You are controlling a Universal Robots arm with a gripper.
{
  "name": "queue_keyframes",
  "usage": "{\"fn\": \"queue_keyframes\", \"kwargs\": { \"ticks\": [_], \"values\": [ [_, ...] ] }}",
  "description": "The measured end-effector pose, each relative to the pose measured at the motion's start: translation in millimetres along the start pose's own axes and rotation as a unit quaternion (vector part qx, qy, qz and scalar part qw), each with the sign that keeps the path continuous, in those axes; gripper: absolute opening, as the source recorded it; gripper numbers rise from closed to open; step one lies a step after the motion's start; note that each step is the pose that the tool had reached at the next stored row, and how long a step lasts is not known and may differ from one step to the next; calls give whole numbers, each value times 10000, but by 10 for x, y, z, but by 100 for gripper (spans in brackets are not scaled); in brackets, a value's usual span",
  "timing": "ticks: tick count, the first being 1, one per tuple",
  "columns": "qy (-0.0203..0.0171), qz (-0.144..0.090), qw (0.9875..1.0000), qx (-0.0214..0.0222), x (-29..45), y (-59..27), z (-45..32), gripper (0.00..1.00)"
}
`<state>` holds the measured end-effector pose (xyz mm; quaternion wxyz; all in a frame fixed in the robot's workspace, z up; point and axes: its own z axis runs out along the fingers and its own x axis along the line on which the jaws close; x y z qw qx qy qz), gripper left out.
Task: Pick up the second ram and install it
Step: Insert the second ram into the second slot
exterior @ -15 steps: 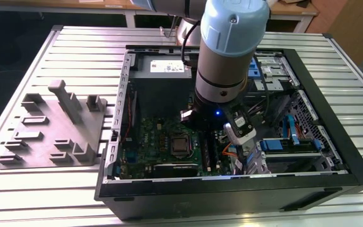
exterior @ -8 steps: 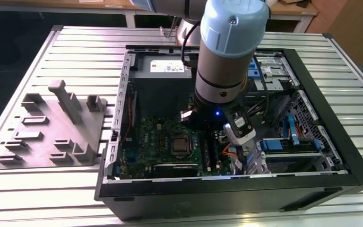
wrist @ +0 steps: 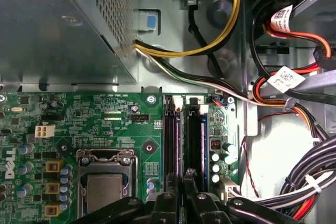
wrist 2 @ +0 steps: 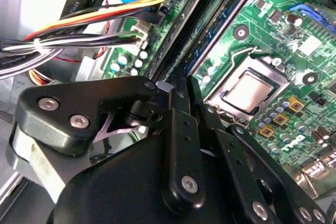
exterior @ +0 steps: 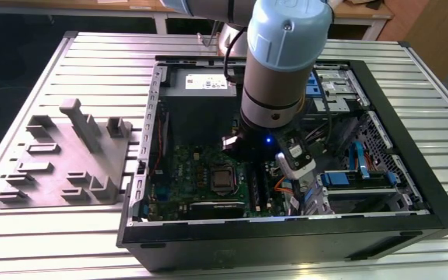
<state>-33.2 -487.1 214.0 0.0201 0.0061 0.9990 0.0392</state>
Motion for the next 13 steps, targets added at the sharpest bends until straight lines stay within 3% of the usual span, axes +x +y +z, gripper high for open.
{"fn": "queue_keyframes", "kwargs": {
  "ticks": [7,13],
  "values": [
    [-1,0,10000,-2,-9,19,-233,18],
    [-1,0,10000,0,-9,19,-234,17]
  ]
}}
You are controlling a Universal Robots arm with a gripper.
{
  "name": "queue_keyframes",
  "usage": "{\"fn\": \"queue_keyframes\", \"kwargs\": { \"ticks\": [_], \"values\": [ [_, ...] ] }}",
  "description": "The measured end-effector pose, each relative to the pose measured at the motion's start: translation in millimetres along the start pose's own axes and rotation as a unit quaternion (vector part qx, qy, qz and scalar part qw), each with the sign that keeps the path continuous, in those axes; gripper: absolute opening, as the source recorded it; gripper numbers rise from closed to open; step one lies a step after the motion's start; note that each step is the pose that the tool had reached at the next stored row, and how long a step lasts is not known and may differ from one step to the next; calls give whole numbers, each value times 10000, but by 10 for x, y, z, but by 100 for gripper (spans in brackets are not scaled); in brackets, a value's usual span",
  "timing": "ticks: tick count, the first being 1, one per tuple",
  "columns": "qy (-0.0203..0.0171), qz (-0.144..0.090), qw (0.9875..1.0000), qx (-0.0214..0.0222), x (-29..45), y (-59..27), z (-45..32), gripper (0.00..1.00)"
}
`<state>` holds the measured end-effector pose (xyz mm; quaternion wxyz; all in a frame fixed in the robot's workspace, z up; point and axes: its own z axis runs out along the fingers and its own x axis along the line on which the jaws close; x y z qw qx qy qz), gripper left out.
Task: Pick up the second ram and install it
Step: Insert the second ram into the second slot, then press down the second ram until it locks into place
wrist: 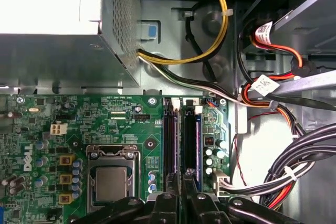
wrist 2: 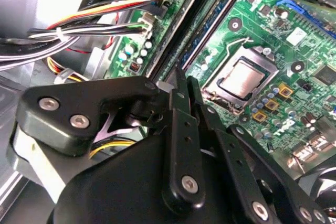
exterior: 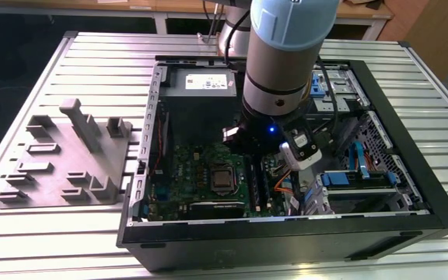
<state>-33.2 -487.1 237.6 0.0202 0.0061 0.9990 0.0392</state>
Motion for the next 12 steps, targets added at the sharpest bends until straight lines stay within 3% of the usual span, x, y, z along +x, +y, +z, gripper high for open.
{"fn": "queue_keyframes", "kwargs": {
  "ticks": [1,2,12],
  "values": [
    [0,0,10000,0,0,0,0,17],
    [0,0,10000,0,0,0,0,11],
    [0,0,10000,9,0,0,0,10]
  ]
}}
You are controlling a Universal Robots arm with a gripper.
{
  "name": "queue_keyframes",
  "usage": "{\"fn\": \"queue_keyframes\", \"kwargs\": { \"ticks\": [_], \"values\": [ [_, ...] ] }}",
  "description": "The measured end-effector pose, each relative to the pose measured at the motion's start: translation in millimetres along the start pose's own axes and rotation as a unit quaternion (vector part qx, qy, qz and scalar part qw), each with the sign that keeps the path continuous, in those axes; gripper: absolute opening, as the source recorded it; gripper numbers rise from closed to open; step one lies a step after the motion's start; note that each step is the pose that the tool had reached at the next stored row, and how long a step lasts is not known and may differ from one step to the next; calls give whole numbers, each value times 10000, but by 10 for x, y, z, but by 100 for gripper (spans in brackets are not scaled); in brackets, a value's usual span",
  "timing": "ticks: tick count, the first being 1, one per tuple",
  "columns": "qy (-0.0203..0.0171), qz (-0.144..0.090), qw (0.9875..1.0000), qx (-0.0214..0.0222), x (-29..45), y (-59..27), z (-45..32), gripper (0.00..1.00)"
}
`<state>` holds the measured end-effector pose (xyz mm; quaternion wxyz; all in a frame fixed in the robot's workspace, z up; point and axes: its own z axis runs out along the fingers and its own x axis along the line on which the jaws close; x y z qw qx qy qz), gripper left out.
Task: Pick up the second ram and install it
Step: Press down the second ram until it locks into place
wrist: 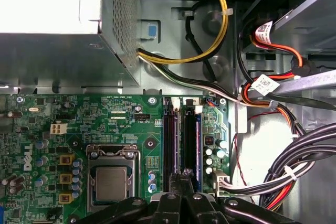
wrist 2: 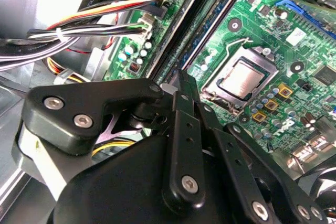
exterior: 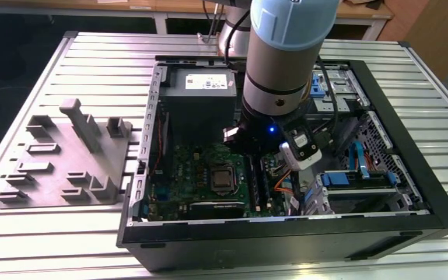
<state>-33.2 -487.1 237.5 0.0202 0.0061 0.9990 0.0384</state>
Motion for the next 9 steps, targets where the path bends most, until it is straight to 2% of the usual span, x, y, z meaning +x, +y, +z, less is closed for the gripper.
{"fn": "queue_keyframes", "kwargs": {
  "ticks": [9],
  "values": [
    [0,1,10000,1,1,20,2,10]
  ]
}}
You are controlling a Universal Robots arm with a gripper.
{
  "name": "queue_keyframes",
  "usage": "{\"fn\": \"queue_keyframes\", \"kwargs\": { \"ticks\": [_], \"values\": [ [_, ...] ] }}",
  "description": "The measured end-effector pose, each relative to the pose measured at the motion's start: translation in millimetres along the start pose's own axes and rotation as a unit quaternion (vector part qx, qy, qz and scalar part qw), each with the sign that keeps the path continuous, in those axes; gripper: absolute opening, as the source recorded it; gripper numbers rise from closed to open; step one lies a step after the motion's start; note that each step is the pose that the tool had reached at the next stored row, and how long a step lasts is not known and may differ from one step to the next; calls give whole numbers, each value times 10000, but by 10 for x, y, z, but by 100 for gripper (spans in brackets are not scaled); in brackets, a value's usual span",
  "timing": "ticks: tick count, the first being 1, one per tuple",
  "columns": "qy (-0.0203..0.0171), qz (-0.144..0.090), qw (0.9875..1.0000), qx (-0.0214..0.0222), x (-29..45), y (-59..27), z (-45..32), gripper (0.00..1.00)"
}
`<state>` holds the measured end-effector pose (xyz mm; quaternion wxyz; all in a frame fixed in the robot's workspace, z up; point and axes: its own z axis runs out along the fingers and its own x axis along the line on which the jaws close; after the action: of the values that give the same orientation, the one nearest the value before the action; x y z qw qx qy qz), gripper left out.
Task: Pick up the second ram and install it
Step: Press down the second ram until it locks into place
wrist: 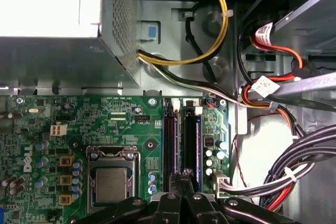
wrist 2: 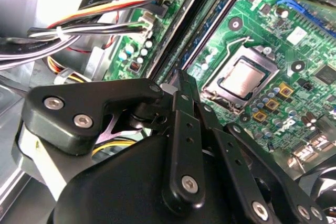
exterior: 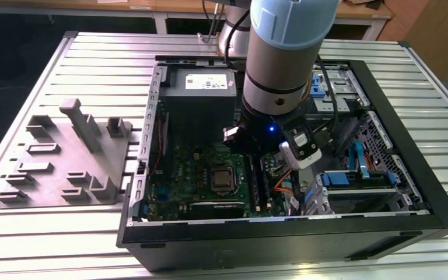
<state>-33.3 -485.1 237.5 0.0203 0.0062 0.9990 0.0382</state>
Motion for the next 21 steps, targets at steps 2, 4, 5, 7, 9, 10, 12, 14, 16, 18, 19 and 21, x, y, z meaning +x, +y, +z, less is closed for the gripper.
{"fn": "queue_keyframes", "kwargs": {
  "ticks": [2,4,5,7,9,10,12,14,16,18,19,21],
  "values": [
    [0,0,10000,0,0,31,3,10],
    [0,-1,10000,0,1,73,6,10],
    [0,-1,10000,0,1,94,8,10],
    [0,-1,10000,0,2,136,11,10],
    [0,0,10000,-1,2,175,14,10],
    [0,-1,10000,0,2,187,15,10],
    [0,-1,10000,0,2,194,16,10],
    [0,-1,10000,0,2,194,16,10],
    [0,-1,10000,0,-1,196,16,10],
    [1,0,10000,-2,-33,196,18,10],
    [1,0,10000,-2,-35,196,19,10],
    [1,0,10000,-4,-35,209,27,10]
  ]
}}
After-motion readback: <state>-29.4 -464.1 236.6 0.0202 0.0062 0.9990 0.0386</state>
